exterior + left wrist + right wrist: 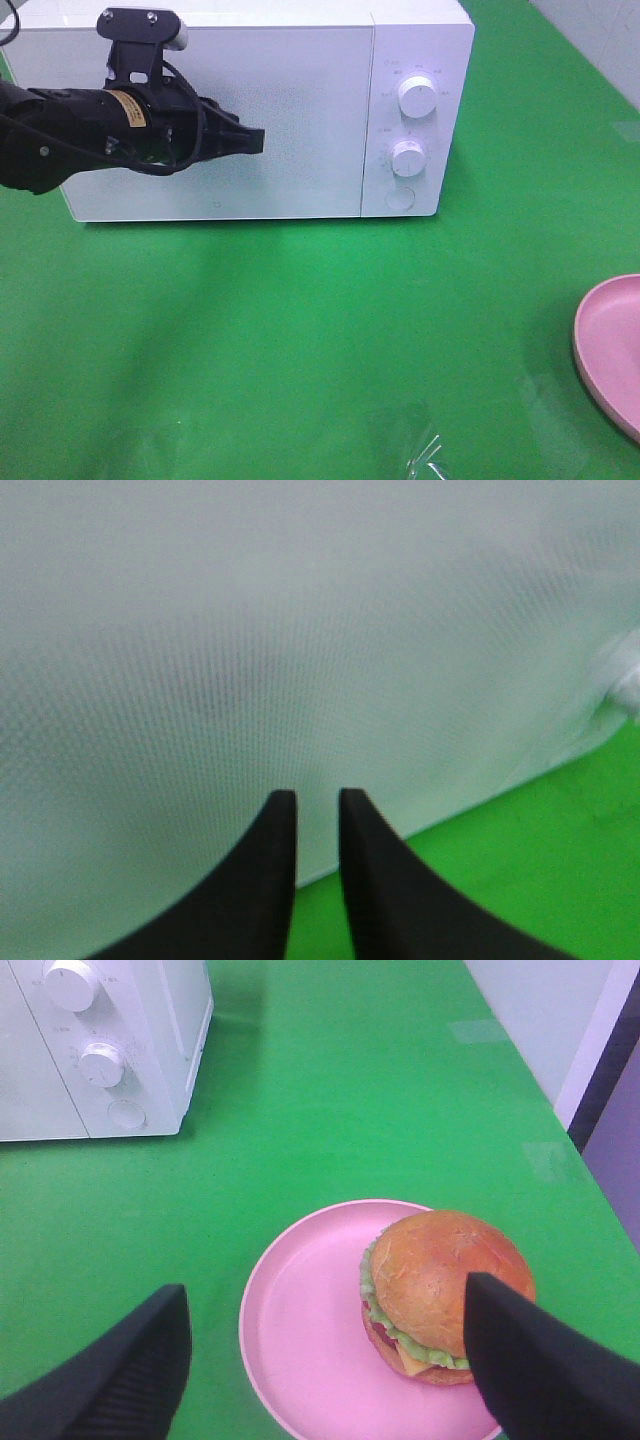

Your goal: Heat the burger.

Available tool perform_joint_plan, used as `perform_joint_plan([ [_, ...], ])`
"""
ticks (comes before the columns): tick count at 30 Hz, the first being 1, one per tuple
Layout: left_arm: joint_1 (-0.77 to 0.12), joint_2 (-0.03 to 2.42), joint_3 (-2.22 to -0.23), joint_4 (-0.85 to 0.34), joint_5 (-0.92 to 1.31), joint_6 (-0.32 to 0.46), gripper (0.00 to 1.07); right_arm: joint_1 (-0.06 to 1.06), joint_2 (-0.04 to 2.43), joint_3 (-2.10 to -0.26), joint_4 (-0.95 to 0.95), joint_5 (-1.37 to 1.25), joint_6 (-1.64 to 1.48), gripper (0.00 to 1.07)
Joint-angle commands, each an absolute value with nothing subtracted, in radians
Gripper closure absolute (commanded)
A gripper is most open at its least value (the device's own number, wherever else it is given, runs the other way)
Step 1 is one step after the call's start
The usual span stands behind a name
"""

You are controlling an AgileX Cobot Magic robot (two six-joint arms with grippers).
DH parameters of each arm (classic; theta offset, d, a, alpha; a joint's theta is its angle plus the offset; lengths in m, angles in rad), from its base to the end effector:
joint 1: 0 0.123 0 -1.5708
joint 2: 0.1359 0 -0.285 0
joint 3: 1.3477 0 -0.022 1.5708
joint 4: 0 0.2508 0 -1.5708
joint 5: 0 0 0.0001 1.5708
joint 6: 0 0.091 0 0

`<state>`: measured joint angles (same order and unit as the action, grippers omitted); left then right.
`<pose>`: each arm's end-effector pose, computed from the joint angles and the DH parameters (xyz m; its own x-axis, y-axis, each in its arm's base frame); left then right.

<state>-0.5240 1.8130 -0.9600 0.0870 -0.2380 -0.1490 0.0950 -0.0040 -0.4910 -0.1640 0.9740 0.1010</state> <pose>0.3279 -0.1916 0.1839 -0.4690 0.1967 -0.8610 0.4864 0.8713 -0.0659 -0.0005 -0.0124 0.2828 -0.3741 -0.0274 -0.9270 0.0337 0.9985 -0.0431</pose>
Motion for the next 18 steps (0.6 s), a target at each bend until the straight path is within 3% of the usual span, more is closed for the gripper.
perform_joint_plan([
  [1, -0.546, 1.764, -0.954, 0.071, -0.011, -0.165, 0.40, 0.092, -0.031, -0.490, -0.163, 0.961, 0.088, 0.32],
  [2, -0.546, 1.764, -0.954, 0.071, -0.011, -0.165, 0.40, 0.092, -0.031, -0.490, -0.163, 0.961, 0.088, 0.32],
  [3, -0.549, 1.746, -0.954, 0.049, 0.095, -0.180, 0.11, 0.092, -0.031, -0.490, -0.163, 0.961, 0.088, 0.32],
  [5, -0.556, 1.732, -0.955, 0.014, 0.182, -0.195, 0.06, 0.092, -0.031, -0.490, -0.163, 0.961, 0.088, 0.32],
  [14, -0.556, 1.659, -0.955, -0.139, 0.580, -0.189, 0.08, 0.092, -0.031, -0.490, -0.163, 0.961, 0.088, 0.32],
  [18, -0.556, 1.629, -0.955, -0.153, 0.715, -0.181, 0.08, 0.092, -0.031, -0.490, -0.163, 0.961, 0.088, 0.32],
])
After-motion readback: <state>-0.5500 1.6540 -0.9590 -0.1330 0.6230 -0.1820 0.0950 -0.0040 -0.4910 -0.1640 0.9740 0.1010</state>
